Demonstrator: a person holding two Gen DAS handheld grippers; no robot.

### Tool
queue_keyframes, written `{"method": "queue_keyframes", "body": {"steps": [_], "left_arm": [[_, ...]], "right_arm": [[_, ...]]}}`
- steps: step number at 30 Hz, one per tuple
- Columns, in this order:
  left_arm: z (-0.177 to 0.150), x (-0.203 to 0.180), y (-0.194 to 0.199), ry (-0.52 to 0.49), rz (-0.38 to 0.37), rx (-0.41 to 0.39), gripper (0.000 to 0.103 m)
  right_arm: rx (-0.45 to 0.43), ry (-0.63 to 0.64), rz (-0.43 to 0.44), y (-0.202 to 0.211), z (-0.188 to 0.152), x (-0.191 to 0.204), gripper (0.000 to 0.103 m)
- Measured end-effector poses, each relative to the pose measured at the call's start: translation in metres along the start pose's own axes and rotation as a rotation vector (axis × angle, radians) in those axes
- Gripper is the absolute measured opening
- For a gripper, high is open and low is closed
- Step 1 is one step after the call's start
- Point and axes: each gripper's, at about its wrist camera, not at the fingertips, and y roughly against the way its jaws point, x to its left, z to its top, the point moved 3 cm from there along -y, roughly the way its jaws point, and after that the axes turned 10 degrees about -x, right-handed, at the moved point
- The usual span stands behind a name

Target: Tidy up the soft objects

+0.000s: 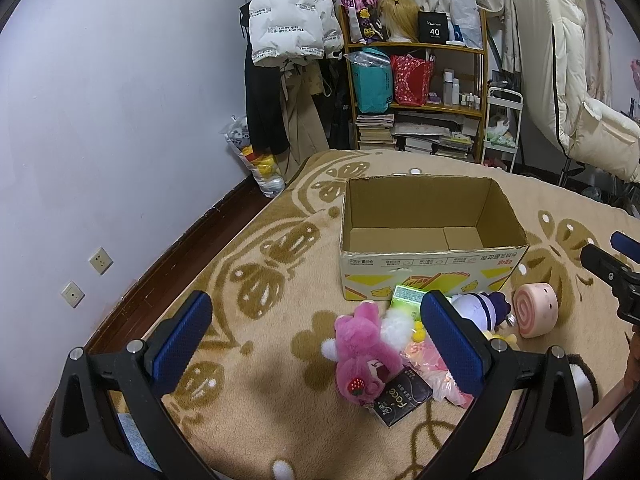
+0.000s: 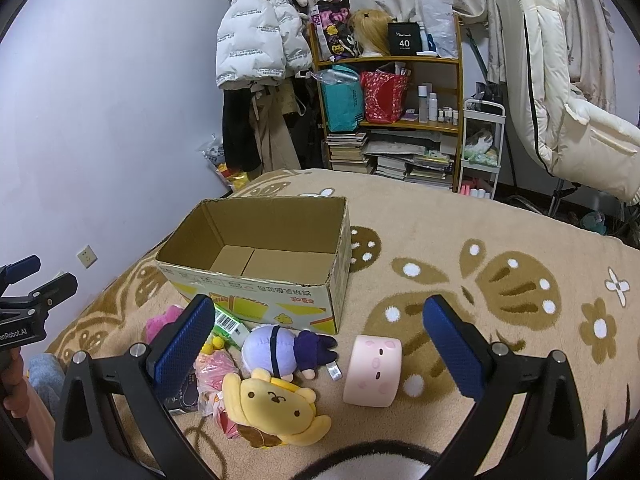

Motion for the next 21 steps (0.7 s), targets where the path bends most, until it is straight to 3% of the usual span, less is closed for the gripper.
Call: {"method": "queue_keyframes", "body": {"steps": [21], "left_arm": [[-0.0048,0.0002,-0.0018,-0.004,0.001,0.007,0.103]], "right_arm": [[-0.001,0.001,-0.003,-0.0007,-0.0002,0.0008,0.103]]}}
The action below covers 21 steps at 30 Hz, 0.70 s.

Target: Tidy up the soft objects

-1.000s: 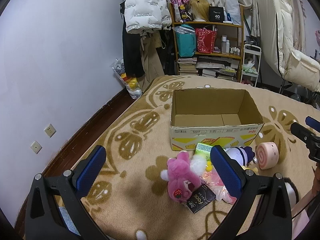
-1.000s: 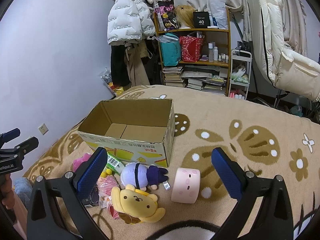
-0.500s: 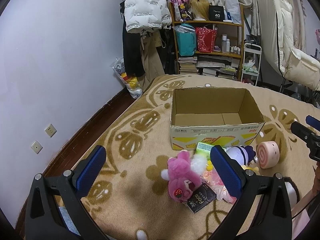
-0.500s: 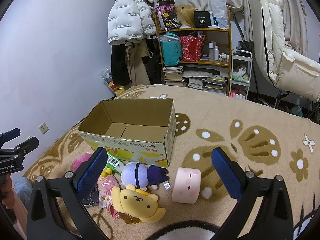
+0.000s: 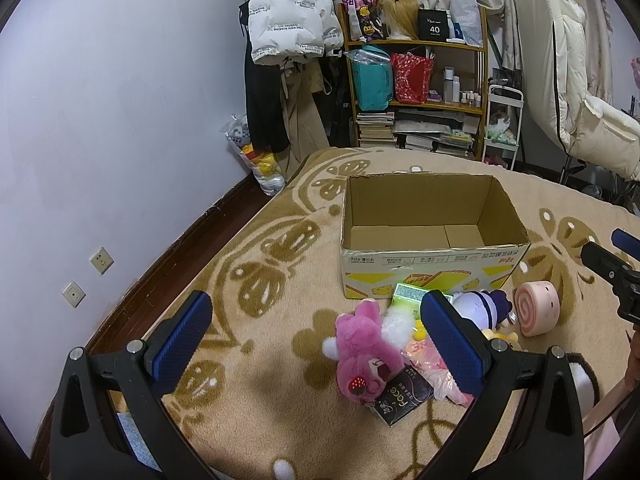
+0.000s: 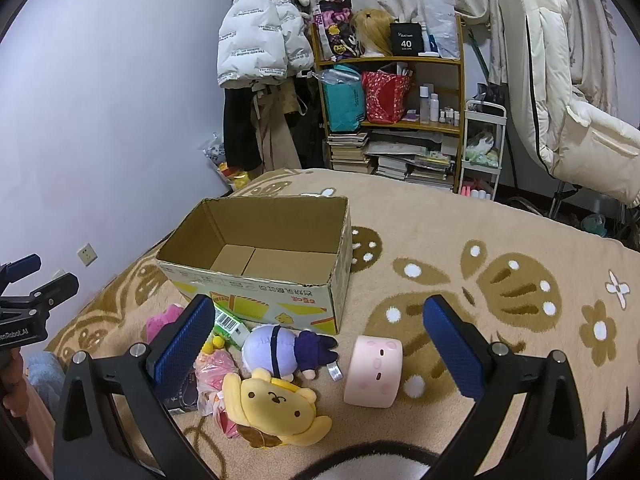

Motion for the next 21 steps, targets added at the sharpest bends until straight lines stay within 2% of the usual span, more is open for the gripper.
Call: {"method": "queue_keyframes", "body": {"steps": [12,21], "left_arm": [[0.001,0.001,0.000,-0.004,0.006,0.008,0.103],[0.004,0.003,-0.027,0.031,-0.018,0.118,0.103]], "right_arm": [[-0.002,0.006,-0.011,0.001,0.001,0.001,0.103],[0.053,-0.050,-0.050,-0.014,0.000,-0.010,0.103]]}}
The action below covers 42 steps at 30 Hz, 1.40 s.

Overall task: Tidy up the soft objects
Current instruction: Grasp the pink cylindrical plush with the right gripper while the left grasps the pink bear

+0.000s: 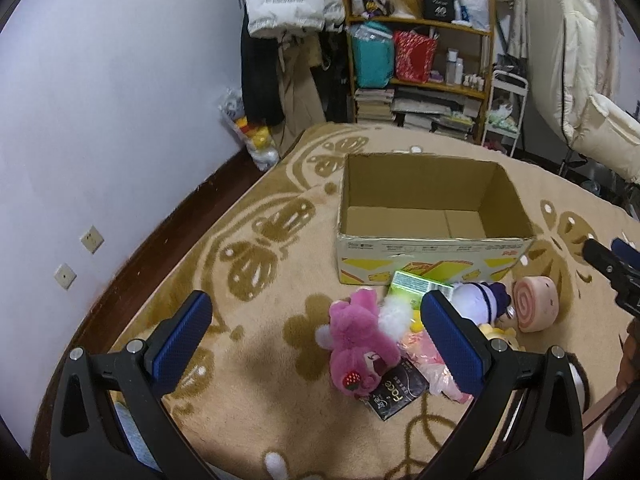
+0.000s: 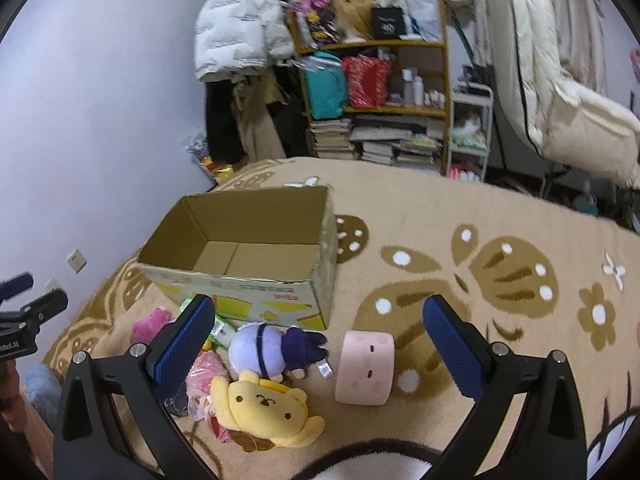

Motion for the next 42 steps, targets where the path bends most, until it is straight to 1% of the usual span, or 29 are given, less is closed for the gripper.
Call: {"method": "queue_keyframes", "body": {"steps": [4,9,13,18,22,25,28,30,32,36,38,39,42], "left_arm": [[0.002,0.000,-0.021,0.023,-0.011,0.056,0.103],[-0.004,-0.007,-0.047,0.040,-0.039,0.143,0.103],[-0.011,-0.016,-0.063,0.003,-0.029,0.193,0.103],[-0.018,-0.024,-0.082,0.004,-0.045,0.255,0.103],[-0.026,-0.027,-0.096,-0.010,-0.005,0.277,0.103],[-0.034,-0.027,-0.106,-0.013,-0.007,0.310,0.103],[-0.043,-0.027,-0.116,-0.009,0.007,0.337,0.103],[-0.049,-0.028,-0.123,-0.015,0.024,0.354,0.103],[-0.053,-0.029,-0.126,-0.014,0.013,0.373,0.103],[-0.061,-0.028,-0.132,-0.011,0.005,0.408,0.103],[-0.066,-0.028,-0.137,-0.002,-0.006,0.435,0.103],[-0.068,-0.028,-0.138,0.000,-0.008,0.445,0.103],[-0.075,-0.029,-0.142,-0.011,0.000,0.467,0.103]], "right_arm": [[0.028,-0.071,-0.012,-0.013,-0.001,-0.015,0.103],[0.114,-0.127,-0.034,-0.035,-0.010,-0.030,0.103],[0.181,-0.165,-0.038,-0.052,-0.017,-0.039,0.103],[0.253,-0.179,-0.063,-0.070,-0.028,-0.046,0.103],[0.319,-0.204,-0.067,-0.087,-0.039,-0.052,0.102],[0.368,-0.208,-0.072,-0.100,-0.049,-0.053,0.100],[0.411,-0.207,-0.082,-0.111,-0.059,-0.054,0.096],[0.434,-0.213,-0.075,-0.115,-0.064,-0.054,0.095],[0.457,-0.229,-0.067,-0.117,-0.069,-0.055,0.088],[0.476,-0.284,-0.064,-0.117,-0.075,-0.063,0.079],[0.483,-0.315,-0.059,-0.117,-0.077,-0.067,0.061],[0.487,-0.323,-0.055,-0.117,-0.078,-0.068,0.058],[0.502,-0.331,-0.044,-0.118,-0.081,-0.068,0.054]]}}
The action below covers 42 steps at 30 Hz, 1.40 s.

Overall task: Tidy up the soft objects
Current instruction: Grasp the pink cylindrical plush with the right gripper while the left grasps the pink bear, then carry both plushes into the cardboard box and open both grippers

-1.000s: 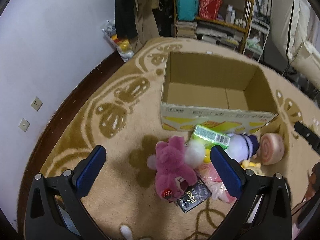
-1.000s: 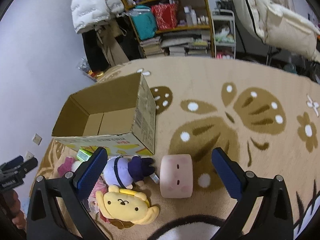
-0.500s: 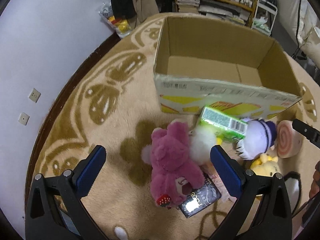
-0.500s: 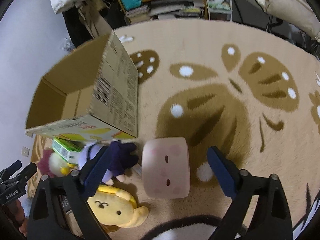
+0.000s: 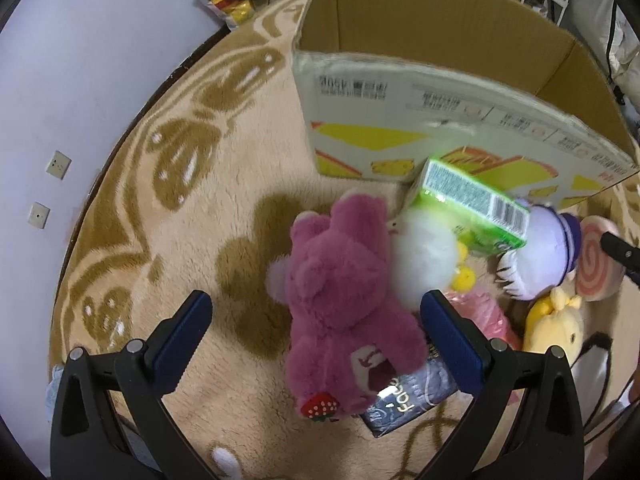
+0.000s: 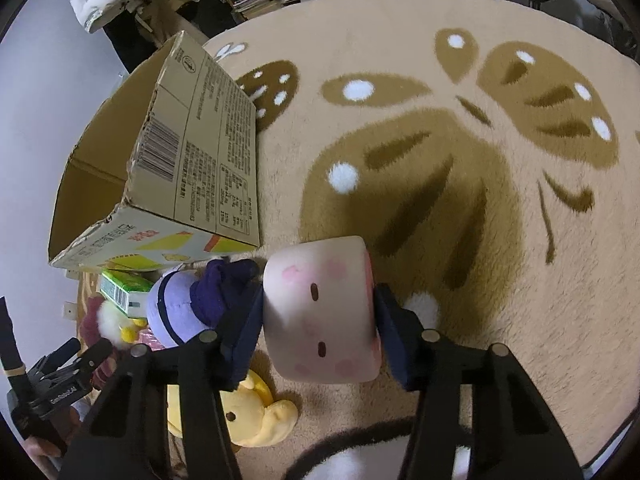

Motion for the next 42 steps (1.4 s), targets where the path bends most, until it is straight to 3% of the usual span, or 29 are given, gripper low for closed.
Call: {"method": "queue_keyframes", "body": {"steps": [2,3,5,7,10,16,23,29,35,42], "left_arm": [[-0.003,0.000,-0.004,-0.007,0.007,0.019,0.101],[-0.005,-0.001,-0.007,-0.005,-0.004,0.031,0.096],[-0.008,-0.002,-0.010,0.008,-0.051,0.052,0.081],[-0.009,-0.004,-0.012,0.021,-0.104,0.068,0.059],[-0.010,-0.003,-0.010,0.036,-0.116,0.067,0.055],[-0.011,0.011,0.009,0.092,-0.092,0.009,0.052],[0.002,0.026,0.056,0.105,-0.025,-0.181,0.052],[0.026,0.014,0.101,0.051,0.003,-0.342,0.052],[0.050,0.009,0.131,0.017,0.015,-0.429,0.052],[0.076,0.008,0.145,-0.022,0.018,-0.469,0.053]], "right_arm": [[-0.002,0.011,0.004,0.001,0.000,0.003,0.049],[-0.003,0.017,0.005,0.001,0.000,0.004,0.048],[-0.003,0.027,0.004,0.002,-0.001,0.006,0.041],[-0.010,0.036,0.000,0.000,0.001,0.009,0.037],[-0.023,0.048,0.020,0.004,0.002,0.011,0.029],[-0.093,0.142,0.062,0.026,0.000,0.035,0.026],[-0.261,0.218,0.114,0.081,0.000,0.051,0.026],[-0.396,0.314,0.149,0.113,0.003,0.077,0.026],[-0.449,0.349,0.172,0.122,0.016,0.096,0.026],[-0.497,0.351,0.224,0.126,0.036,0.120,0.026]]}}
